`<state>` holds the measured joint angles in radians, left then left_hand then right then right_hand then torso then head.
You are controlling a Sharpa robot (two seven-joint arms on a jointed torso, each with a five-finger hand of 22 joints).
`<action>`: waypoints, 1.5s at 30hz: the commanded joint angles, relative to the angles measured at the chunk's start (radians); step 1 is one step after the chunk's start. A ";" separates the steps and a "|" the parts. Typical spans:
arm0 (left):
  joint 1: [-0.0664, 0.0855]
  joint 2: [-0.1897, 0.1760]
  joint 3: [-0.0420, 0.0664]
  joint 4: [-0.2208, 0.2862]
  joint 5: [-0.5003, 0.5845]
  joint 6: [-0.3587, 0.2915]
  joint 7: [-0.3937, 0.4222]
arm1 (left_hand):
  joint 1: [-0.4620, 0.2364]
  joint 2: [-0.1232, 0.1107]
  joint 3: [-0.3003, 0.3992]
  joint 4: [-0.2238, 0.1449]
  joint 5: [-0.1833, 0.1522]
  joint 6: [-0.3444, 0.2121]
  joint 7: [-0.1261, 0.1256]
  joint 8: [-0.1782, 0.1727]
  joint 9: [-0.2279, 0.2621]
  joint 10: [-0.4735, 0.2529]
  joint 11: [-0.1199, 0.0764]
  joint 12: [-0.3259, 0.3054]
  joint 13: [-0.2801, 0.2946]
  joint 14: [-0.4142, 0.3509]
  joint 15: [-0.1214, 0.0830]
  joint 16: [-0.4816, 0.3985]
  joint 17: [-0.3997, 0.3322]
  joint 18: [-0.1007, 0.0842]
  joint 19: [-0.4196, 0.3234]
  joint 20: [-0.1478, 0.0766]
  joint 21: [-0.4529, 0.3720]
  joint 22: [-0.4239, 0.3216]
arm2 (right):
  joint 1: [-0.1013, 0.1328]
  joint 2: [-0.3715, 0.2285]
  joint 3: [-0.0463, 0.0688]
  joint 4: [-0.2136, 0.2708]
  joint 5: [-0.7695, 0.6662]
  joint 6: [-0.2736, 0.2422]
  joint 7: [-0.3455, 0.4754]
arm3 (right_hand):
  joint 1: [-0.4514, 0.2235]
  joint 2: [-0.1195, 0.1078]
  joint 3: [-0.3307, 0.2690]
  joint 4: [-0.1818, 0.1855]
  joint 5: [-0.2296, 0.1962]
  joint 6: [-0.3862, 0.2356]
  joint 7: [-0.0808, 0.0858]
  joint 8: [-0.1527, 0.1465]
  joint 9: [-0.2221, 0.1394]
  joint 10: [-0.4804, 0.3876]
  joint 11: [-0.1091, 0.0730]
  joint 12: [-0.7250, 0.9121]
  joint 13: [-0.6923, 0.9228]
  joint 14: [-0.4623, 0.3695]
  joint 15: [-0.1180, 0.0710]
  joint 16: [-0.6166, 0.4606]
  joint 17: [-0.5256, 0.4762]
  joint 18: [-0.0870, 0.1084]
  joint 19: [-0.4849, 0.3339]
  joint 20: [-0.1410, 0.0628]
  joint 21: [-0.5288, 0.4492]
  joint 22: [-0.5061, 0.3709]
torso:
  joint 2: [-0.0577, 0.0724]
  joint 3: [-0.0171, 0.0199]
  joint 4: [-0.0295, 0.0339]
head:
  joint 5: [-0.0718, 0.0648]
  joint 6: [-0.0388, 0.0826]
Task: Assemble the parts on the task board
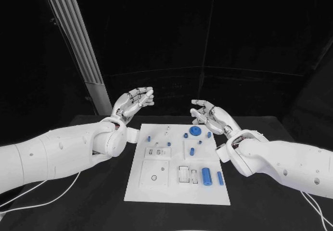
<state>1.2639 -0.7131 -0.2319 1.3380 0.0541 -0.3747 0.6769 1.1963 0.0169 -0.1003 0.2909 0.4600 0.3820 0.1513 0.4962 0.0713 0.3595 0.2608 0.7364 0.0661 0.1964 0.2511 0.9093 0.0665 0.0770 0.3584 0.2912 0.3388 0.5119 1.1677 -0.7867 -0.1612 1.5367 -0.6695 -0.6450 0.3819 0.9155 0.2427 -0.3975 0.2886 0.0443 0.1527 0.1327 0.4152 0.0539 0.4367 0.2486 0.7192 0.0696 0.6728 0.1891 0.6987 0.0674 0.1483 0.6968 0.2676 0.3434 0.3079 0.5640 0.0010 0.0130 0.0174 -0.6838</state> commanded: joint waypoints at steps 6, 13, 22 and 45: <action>0.005 -0.012 -0.001 0.007 0.002 0.028 0.320 | 0.008 0.008 -0.006 0.002 0.002 -0.020 0.144 0.002 -0.001 0.008 -0.001 0.005 -0.001 0.011 0.001 0.004 0.000 0.019 0.008 -0.001 0.005 0.001 | 0.003 -0.015 0.001 -0.003 -0.007 0.016 -0.016 | 0.034 0.010 -0.022 0.001 0.005 0.022 0.160 0.005 -0.001 0.056 -0.022 -0.041 -0.007 0.280 -0.043 -0.019 0.010 0.033 0.196 -0.020 0.060 0.004 | 0.030 0.0016 0.0053 | 0.004 -0.002; 0.006 -0.026 -0.002 0.020 0.002 0.032 0.311 | 0.009 0.008 -0.006 0.002 0.003 -0.023 0.144 0.002 -0.001 0.007 -0.001 0.004 -0.001 0.011 0.001 0.003 0.000 0.019 0.008 -0.001 0.006 0.001 | 0.006 -0.032 0.003 0.000 -0.007 0.029 -0.026 | 0.046 0.019 -0.039 0.001 0.006 0.029 0.139 -0.001 -0.001 0.091 -0.055 -0.085 -0.006 0.654 -0.101 0.163 0.122 0.035 0.458 -0.084 0.236 0.083 | 0.052 0.0017 0.0130 | 0.003 -0.001; 0.009 -0.042 -0.003 0.036 0.002 0.041 0.298 | 0.011 0.008 -0.006 0.002 0.003 -0.027 0.144 0.003 -0.001 0.006 -0.001 0.004 -0.001 0.010 0.001 0.002 -0.001 0.019 0.008 -0.001 0.006 0.001 | 0.023 -0.044 0.004 -0.004 -0.012 0.073 -0.049 | 0.101 0.028 -0.044 -0.001 0.004 0.093 0.131 0.030 0.005 0.187 -0.065 -0.118 -0.005 0.850 -0.099 0.794 1.181 -0.068 0.705 -0.087 0.937 0.827 | 0.079 -0.0004 0.0183 | -0.008 0.003; 0.023 -0.060 -0.004 0.065 -0.008 0.072 0.267 | 0.012 0.011 -0.006 0.002 0.003 -0.027 0.144 0.010 -0.001 0.001 -0.001 0.002 -0.002 0.006 0.002 0.000 -0.002 0.019 0.007 -0.001 0.006 0.001 | 0.077 -0.001 0.031 -0.120 -0.475 0.139 -0.288 | 0.533 -0.053 0.094 -0.147 0.003 0.650 0.048 -0.041 0.011 0.439 -0.125 -0.234 -0.009 0.864 -0.139 0.855 1.321 -0.148 0.874 -0.107 1.227 1.263 | 0.119 -0.0072 0.0225 | -0.038 0.006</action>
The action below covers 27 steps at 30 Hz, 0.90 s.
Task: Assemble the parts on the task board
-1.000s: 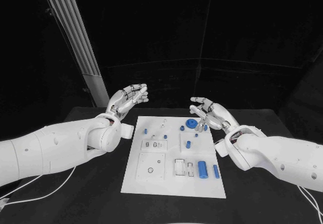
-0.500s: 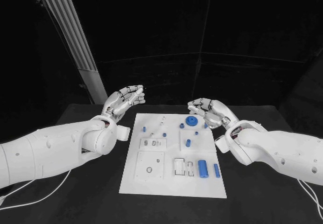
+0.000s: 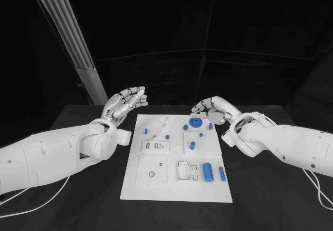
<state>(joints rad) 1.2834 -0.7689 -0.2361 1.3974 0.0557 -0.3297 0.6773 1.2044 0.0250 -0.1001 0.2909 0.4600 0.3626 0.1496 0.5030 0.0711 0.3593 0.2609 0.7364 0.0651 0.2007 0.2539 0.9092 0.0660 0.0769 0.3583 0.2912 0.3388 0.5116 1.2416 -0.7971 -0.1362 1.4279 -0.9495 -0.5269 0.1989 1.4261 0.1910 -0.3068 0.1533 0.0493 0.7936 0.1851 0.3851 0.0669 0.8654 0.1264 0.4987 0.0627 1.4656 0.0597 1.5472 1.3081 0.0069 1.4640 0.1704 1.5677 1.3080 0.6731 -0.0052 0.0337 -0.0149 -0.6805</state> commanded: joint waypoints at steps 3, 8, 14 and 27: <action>0.005 -0.007 0.000 0.009 -0.015 0.030 0.262 | 0.004 0.004 -0.006 0.003 0.003 -0.007 0.146 0.006 0.000 0.000 -0.001 0.001 -0.001 0.001 -0.001 -0.001 -0.002 0.019 0.006 -0.001 0.006 0.001 | 0.004 0.024 0.012 -0.027 -0.280 0.031 -0.163 | 0.060 -0.005 0.013 -0.027 -0.002 0.018 -0.010 -0.032 -0.003 0.019 -0.007 -0.038 -0.002 0.073 -0.014 0.007 0.087 -0.007 0.107 -0.015 0.003 0.263 | 0.015 -0.0019 0.0024 | -0.009 0.002; 0.008 -0.008 0.000 0.012 -0.018 0.033 0.258 | 0.002 0.007 -0.008 0.003 0.002 -0.005 0.146 0.015 0.001 -0.008 0.000 -0.002 -0.002 -0.007 0.000 -0.005 -0.002 0.017 0.003 0.000 0.005 0.000 | 0.004 0.052 0.017 -0.051 -0.417 0.065 -0.233 | 0.105 -0.007 0.022 -0.040 -0.003 0.035 -0.021 -0.060 -0.002 0.035 -0.010 -0.075 -0.002 0.076 -0.015 0.008 0.103 -0.007 0.107 -0.017 0.003 0.263 | 0.018 -0.0026 0.0041 | -0.012 -0.004; 0.010 -0.008 0.000 0.016 -0.020 0.036 0.256 | 0.002 0.008 -0.008 0.003 0.003 -0.005 0.146 0.017 0.001 -0.010 0.000 -0.003 -0.002 -0.009 0.001 -0.006 -0.002 0.017 0.002 0.000 0.005 0.000 | 0.004 0.091 0.019 -0.075 -0.544 0.131 -0.302 | 0.147 -0.003 0.029 -0.046 -0.003 0.049 -0.029 -0.092 -0.003 0.042 -0.014 -0.121 -0.002 0.078 -0.016 0.009 0.113 -0.007 0.107 -0.018 0.003 0.263 | 0.021 -0.0019 0.0058 | -0.010 -0.008; 0.013 -0.012 0.000 0.024 -0.020 0.037 0.249 | 0.003 0.011 -0.007 0.002 0.003 -0.005 0.146 0.020 0.001 -0.012 0.001 -0.004 -0.002 -0.012 0.001 -0.007 -0.002 0.016 0.000 0.000 0.004 -0.001 | 0.003 0.160 0.019 -0.138 -0.627 0.220 -0.387 | 0.200 0.005 0.037 -0.047 -0.002 0.033 -0.032 -0.156 -0.003 0.019 -0.023 -0.198 -0.002 0.079 -0.024 0.008 0.113 -0.007 0.107 -0.026 0.003 0.263 | 0.025 -0.0038 0.0091 | -0.011 -0.014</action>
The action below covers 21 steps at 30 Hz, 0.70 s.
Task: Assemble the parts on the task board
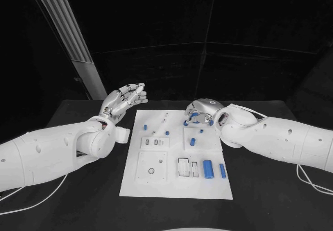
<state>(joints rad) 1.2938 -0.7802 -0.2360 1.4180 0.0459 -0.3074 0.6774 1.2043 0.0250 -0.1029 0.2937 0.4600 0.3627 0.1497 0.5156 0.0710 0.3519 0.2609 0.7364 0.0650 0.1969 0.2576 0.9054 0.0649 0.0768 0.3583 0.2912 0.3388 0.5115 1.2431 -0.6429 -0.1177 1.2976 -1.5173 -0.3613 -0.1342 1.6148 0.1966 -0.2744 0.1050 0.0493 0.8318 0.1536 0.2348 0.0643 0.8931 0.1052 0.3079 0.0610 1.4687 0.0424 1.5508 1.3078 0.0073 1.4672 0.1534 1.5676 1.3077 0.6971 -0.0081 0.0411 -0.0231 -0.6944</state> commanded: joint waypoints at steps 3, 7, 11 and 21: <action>0.003 -0.001 0.000 0.004 -0.010 0.015 0.248 | 0.003 0.011 -0.005 0.000 0.003 -0.006 0.146 0.007 0.001 -0.005 0.001 -0.004 -0.002 -0.008 -0.002 -0.004 -0.001 0.016 0.000 0.000 0.004 -0.001 | 0.002 0.013 0.001 -0.012 -0.076 0.062 -0.067 | 0.015 0.001 0.006 0.002 -0.002 -0.005 -0.001 -0.011 0.000 -0.013 -0.003 -0.015 0.000 0.076 -0.007 0.004 0.112 -0.007 0.104 -0.009 0.003 0.263 | 0.002 -0.0012 0.0009 | -0.002 -0.002; 0.004 -0.001 0.000 0.005 -0.010 0.015 0.248 | 0.003 0.012 -0.004 0.000 0.003 -0.006 0.146 0.008 0.001 -0.005 0.001 -0.004 -0.002 -0.009 -0.002 -0.004 -0.001 0.016 0.000 0.000 0.004 -0.001 | 0.002 0.021 0.001 -0.018 -0.102 0.064 -0.081 | 0.019 0.003 0.008 0.002 -0.002 -0.003 -0.002 -0.014 0.001 -0.015 -0.004 -0.019 0.000 0.075 -0.008 0.004 0.112 -0.007 0.104 -0.010 0.003 0.263 | 0.002 -0.0011 0.0000 | -0.001 -0.004; 0.004 -0.001 0.000 0.005 -0.010 0.015 0.247 | 0.003 0.012 -0.004 0.000 0.003 -0.006 0.146 0.008 0.001 -0.005 0.001 -0.004 -0.002 -0.009 -0.002 -0.004 -0.001 0.016 0.000 0.000 0.004 -0.001 | 0.001 0.028 0.001 -0.025 -0.113 0.071 -0.087 | 0.022 0.004 0.008 0.002 -0.002 0.000 -0.003 -0.016 0.001 -0.015 -0.005 -0.022 0.001 0.075 -0.008 0.004 0.111 -0.007 0.104 -0.010 0.003 0.263 | 0.002 -0.0018 0.0002 | -0.003 -0.006; 0.004 0.000 0.000 0.004 -0.010 0.017 0.245 | 0.004 0.013 -0.004 -0.001 0.003 -0.008 0.146 0.007 0.001 -0.006 0.001 -0.004 -0.001 -0.011 -0.002 -0.005 -0.001 0.016 -0.001 0.000 0.004 -0.001 | 0.001 0.055 0.001 -0.059 -0.120 0.100 -0.099 | 0.031 0.007 0.011 0.002 -0.002 0.007 -0.008 -0.022 0.002 -0.010 -0.010 -0.027 0.002 0.075 -0.012 0.004 0.109 -0.007 0.104 -0.012 0.003 0.263 | 0.004 -0.0022 0.0014 | -0.004 -0.010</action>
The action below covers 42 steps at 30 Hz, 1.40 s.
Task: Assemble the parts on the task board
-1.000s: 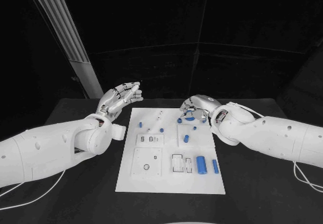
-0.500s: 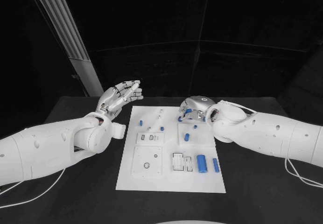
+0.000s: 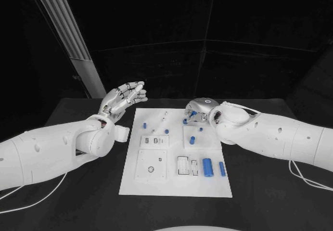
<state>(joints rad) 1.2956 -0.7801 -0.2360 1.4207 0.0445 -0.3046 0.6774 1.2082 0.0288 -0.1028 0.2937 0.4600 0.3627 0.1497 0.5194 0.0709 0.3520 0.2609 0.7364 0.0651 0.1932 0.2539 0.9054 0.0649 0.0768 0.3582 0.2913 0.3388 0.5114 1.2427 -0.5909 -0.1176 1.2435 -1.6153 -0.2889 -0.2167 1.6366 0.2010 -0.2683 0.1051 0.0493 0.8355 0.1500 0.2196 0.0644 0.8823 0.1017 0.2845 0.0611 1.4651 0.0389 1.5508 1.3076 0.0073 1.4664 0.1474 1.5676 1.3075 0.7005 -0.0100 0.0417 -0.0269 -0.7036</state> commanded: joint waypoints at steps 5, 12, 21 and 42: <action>0.002 0.000 0.000 0.000 -0.009 0.014 0.244 | 0.000 0.010 -0.004 -0.001 0.003 -0.008 0.146 0.003 0.001 -0.006 0.001 -0.004 -0.001 -0.007 0.002 -0.005 -0.001 0.016 -0.001 0.000 0.004 -0.001 | 0.002 0.008 0.001 -0.009 -0.022 0.031 -0.016 | 0.010 0.002 0.004 0.004 -0.002 0.005 -0.006 -0.010 0.002 0.007 -0.008 -0.005 0.002 0.079 -0.010 0.003 0.109 -0.007 0.104 -0.008 0.003 0.263 | 0.000 -0.0004 0.0003 | 0.000 -0.003; 0.002 0.000 0.000 -0.001 -0.009 0.013 0.241 | 0.000 0.011 -0.004 -0.001 0.003 -0.010 0.146 0.002 0.000 -0.007 0.001 -0.004 -0.001 -0.008 0.002 -0.005 -0.001 0.015 -0.002 0.000 0.004 -0.001 | 0.002 0.018 0.001 -0.021 -0.023 0.043 -0.017 | 0.013 0.003 0.004 0.005 -0.002 0.006 -0.008 -0.013 0.002 0.012 -0.009 -0.007 0.002 0.079 -0.012 0.003 0.109 -0.007 0.104 -0.009 0.003 0.263 | 0.000 -0.0015 0.0013 | -0.001 -0.005; 0.002 0.001 0.000 0.000 -0.009 0.014 0.240 | 0.001 0.011 -0.004 -0.001 0.003 -0.011 0.146 0.002 0.000 -0.007 0.001 -0.004 -0.001 -0.009 0.002 -0.005 -0.001 0.015 -0.002 0.000 0.004 -0.001 | 0.001 0.041 0.001 -0.045 -0.023 0.071 -0.020 | 0.026 0.009 0.008 0.004 -0.002 0.008 -0.012 -0.022 0.001 0.019 -0.013 -0.014 0.001 0.080 -0.015 0.004 0.114 -0.007 0.104 -0.012 0.003 0.263 | 0.002 -0.0023 0.0010 | -0.002 -0.005; 0.002 0.004 0.000 -0.002 -0.009 0.015 0.239 | 0.001 0.012 -0.004 -0.001 0.003 -0.012 0.146 0.002 0.000 -0.008 0.001 -0.004 -0.001 -0.010 0.002 -0.005 -0.001 0.015 -0.002 0.000 0.003 -0.001 | 0.000 0.072 0.001 -0.076 -0.023 0.136 -0.028 | 0.041 0.020 0.006 0.020 -0.002 0.037 -0.019 -0.035 0.004 0.077 -0.023 -0.028 0.001 0.080 -0.023 0.003 0.111 -0.007 0.104 -0.021 0.003 0.263 | 0.002 -0.0029 0.0012 | -0.006 -0.008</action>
<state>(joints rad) 1.2958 -0.7760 -0.2360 1.4185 0.0434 -0.3023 0.6774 1.2082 0.0288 -0.1028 0.2937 0.4600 0.3552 0.1497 0.5194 0.0709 0.3521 0.2609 0.7364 0.0651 0.1898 0.2574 0.9054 0.0649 0.0768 0.3582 0.2913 0.3388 0.5114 1.2413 -0.5204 -0.1178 1.1691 -1.6305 -0.1830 -0.2391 1.6691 0.2217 -0.2619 0.1207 0.0493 0.8667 0.1323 0.1910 0.0673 0.9532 0.0788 0.2631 0.0620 1.4650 0.0247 1.5508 1.3074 0.0076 1.4671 0.1316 1.5676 1.3074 0.7028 -0.0128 0.0429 -0.0323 -0.7115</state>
